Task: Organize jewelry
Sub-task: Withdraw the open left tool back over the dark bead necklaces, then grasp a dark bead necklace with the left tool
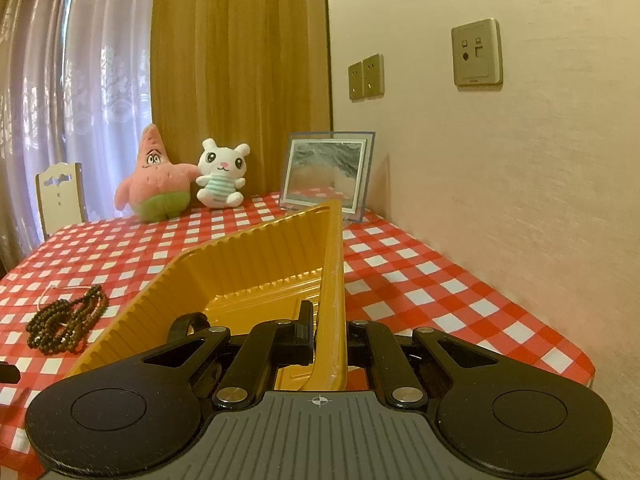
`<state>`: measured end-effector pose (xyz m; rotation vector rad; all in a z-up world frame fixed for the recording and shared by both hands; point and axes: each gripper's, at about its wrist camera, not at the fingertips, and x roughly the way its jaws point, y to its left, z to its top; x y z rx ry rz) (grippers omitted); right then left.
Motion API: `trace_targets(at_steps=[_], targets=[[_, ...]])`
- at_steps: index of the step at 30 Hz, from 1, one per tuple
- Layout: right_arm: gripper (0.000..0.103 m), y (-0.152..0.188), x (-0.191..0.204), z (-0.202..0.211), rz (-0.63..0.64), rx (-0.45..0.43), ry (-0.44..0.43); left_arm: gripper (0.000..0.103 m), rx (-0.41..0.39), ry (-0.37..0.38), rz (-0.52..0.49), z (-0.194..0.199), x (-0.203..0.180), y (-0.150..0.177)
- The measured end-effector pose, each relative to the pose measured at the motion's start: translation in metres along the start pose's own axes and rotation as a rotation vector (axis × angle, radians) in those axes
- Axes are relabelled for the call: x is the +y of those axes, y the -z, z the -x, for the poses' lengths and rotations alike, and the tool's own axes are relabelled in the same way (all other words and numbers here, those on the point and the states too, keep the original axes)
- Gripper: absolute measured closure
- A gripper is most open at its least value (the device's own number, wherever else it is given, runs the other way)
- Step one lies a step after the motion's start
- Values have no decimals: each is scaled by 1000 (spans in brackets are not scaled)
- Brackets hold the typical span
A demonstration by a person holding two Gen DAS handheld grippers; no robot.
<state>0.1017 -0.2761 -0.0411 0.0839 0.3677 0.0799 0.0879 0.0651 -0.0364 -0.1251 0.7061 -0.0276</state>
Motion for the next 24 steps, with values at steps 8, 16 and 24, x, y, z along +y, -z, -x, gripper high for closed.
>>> trace_targets(at_steps=[8, 16, 24], targets=[[97, 1, -3, -3, -10, 2, 0, 89, -25, -29, -15, -7, 8, -10], [97, 1, -5, -6, -9, 5, 4, 89, -57, -53, -67, -23, 18, -30], [97, 2, -7, -11, -9, 18, 15, 88, -52, -50, -138, -64, 19, -60]])
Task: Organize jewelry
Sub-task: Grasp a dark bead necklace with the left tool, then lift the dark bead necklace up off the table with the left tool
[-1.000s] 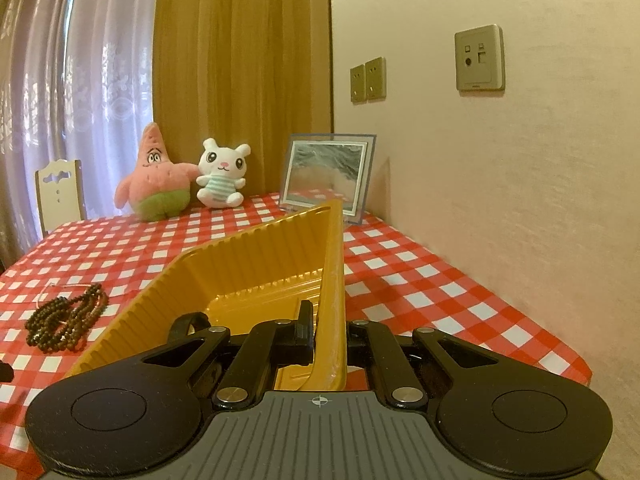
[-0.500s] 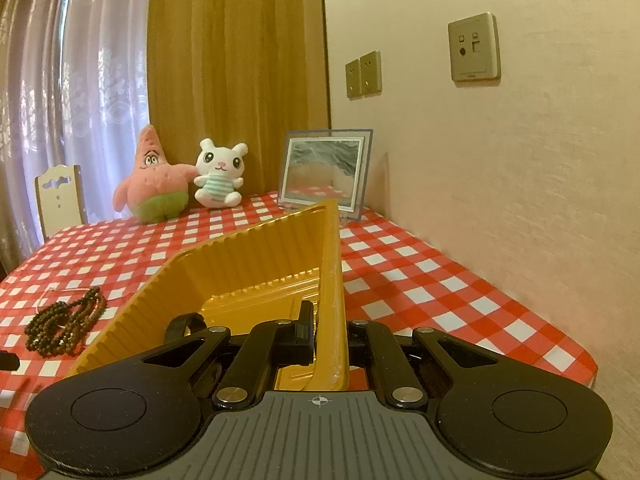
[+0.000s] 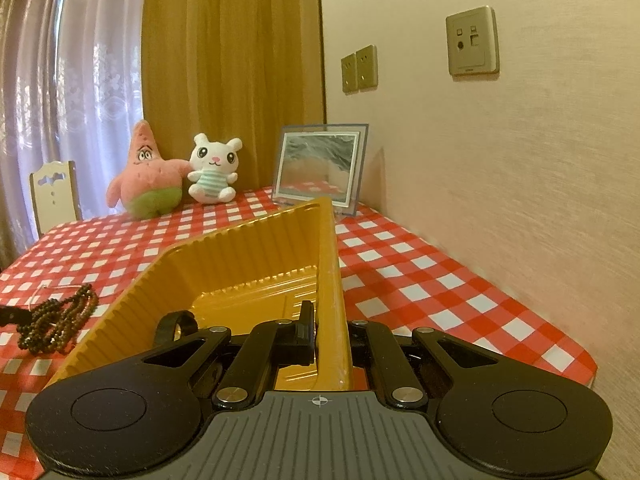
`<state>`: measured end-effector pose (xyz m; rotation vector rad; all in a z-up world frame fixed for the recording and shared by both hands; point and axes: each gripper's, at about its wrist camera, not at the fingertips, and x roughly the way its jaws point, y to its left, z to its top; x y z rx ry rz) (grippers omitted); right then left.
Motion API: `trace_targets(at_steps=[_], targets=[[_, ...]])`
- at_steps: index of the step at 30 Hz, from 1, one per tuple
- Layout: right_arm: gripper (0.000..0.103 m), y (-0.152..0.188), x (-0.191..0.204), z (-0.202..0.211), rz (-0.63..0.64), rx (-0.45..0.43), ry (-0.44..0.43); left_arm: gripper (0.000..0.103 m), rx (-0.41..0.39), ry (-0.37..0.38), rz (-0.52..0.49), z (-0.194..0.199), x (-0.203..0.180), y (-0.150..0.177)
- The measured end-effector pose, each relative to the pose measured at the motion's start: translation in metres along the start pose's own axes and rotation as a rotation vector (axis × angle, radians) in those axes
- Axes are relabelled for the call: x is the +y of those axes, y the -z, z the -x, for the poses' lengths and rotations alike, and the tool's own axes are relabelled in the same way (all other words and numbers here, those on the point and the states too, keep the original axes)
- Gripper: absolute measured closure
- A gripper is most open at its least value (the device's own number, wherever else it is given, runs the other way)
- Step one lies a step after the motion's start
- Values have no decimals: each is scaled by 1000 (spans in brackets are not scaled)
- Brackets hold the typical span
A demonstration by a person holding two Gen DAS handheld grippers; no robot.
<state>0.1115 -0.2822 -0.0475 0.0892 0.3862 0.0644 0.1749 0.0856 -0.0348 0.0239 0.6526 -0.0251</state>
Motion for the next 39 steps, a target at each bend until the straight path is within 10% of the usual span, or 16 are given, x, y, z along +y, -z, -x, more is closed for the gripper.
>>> trace_targets(at_steps=[19, 24, 39], targets=[[97, 1, -5, -7, -4, 18, 9, 84, 77, -33, -62, -63, 8, -24], [97, 1, -6, -7, -6, 19, 8, 97, 99, -20, -11, -63, 17, -26], [97, 0, -5, -6, -13, 6, -9, 97, -160, 28, -7, 71, 42, -88]])
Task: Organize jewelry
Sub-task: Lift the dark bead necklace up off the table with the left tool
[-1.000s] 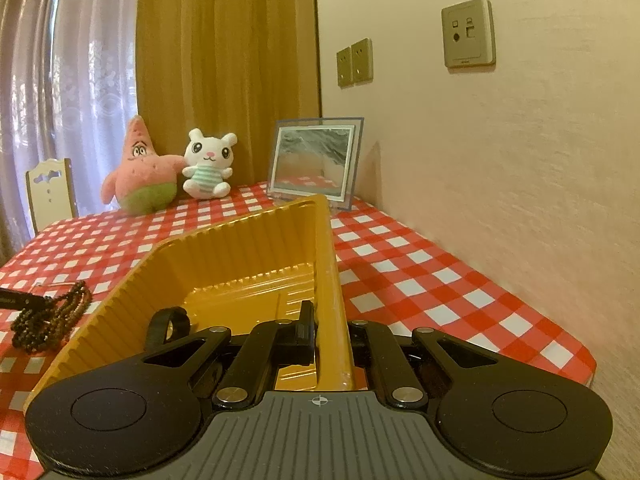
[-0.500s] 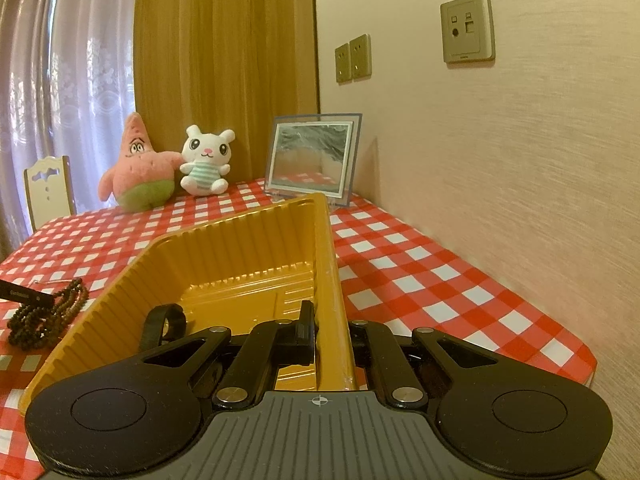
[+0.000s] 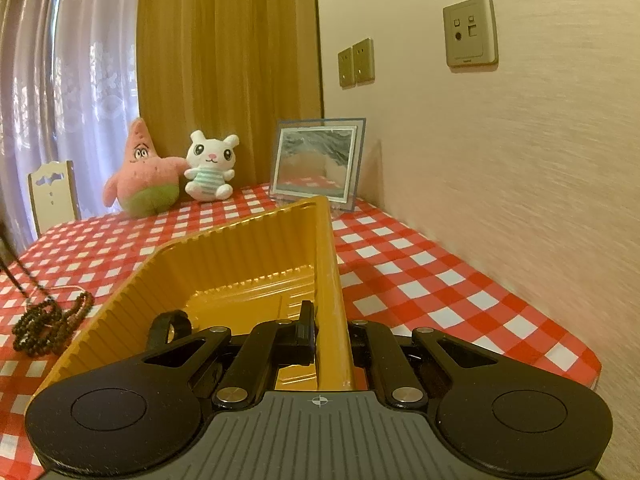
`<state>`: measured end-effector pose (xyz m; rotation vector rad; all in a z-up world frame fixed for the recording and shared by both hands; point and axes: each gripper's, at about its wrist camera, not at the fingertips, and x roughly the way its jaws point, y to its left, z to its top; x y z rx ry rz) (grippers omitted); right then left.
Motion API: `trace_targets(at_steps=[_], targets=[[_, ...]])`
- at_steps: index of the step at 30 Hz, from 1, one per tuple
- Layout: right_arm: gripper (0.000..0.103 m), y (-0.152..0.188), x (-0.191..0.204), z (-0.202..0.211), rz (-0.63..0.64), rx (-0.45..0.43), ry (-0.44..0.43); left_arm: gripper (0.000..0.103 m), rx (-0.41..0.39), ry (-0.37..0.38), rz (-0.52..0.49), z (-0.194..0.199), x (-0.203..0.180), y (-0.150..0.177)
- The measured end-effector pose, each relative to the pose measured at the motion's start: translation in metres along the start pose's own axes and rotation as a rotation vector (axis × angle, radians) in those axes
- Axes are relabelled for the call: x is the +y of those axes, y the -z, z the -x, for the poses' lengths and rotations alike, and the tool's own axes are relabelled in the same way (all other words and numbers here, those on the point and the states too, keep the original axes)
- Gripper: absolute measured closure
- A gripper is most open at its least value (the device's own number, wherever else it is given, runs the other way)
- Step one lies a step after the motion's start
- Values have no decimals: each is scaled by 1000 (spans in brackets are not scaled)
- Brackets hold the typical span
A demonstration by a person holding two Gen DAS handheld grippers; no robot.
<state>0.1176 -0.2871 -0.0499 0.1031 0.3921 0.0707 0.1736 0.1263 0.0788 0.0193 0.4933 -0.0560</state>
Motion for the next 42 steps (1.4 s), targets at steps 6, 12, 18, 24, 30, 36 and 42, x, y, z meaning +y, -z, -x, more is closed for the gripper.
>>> trace_targets(at_steps=[6, 12, 18, 24, 30, 36, 42], targets=[[97, -3, 1, 1, 1, -10, -13, 97, -100, 18, 6, 54, 6, -50], [97, -7, 2, 2, -13, -19, -31, 97, -167, 32, -5, 96, 6, -97], [97, -9, 5, 3, -7, -25, -34, 97, -237, -5, -50, 129, 0, -136], [97, -9, 4, 3, -13, -26, -37, 97, -303, -7, -79, 152, -13, -165], [97, -9, 4, 3, -13, -26, -37, 97, -357, 39, -103, 168, -32, -186], [97, -9, 4, 3, -14, -26, -37, 97, -401, 121, -107, 180, -52, -201], [97, -9, 3, 3, -15, -27, -39, 96, -440, 261, -102, 183, -82, -211]])
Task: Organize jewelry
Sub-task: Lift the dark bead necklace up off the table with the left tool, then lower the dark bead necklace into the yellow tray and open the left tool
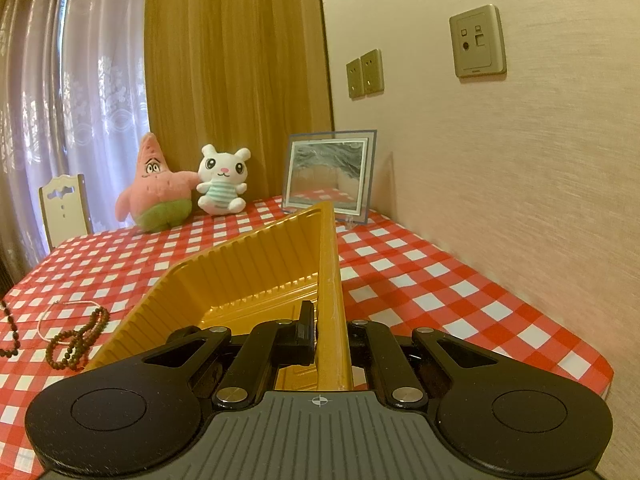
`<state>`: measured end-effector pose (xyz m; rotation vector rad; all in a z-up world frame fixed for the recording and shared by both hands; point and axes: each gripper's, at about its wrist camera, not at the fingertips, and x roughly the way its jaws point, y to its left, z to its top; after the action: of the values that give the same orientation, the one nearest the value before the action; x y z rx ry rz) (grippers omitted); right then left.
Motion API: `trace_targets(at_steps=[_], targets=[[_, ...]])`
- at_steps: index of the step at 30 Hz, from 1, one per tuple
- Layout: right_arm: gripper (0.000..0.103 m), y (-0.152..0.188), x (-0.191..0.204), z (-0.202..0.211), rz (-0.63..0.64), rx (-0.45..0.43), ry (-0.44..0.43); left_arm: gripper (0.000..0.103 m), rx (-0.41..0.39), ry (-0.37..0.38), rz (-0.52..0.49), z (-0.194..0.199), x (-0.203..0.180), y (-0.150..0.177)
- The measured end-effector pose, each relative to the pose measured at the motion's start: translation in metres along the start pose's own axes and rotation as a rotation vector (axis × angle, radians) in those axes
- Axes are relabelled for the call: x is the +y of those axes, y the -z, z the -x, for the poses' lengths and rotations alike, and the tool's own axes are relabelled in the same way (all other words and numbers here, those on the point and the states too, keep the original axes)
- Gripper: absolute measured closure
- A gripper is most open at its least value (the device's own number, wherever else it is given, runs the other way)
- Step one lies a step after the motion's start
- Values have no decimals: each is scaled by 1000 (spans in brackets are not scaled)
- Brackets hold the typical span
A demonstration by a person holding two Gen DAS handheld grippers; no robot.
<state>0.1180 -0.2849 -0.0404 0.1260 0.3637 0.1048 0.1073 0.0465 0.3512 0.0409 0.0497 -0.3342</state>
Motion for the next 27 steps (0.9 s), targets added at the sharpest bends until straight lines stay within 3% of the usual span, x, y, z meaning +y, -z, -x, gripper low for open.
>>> trace_targets(at_steps=[6, 12, 18, 27], targets=[[97, 2, 1, -1, 2, -1, 0, 96, -47, 142, 47, -20, -33, -8], [97, 1, 1, -1, 1, -1, -1, 96, -16, 259, 100, -45, -57, 10], [97, 2, 3, 0, 4, -4, -3, 97, 169, 359, 168, -88, -75, 69], [96, 1, 3, 1, 3, -2, -3, 97, 476, 382, 239, -133, -88, 190]])
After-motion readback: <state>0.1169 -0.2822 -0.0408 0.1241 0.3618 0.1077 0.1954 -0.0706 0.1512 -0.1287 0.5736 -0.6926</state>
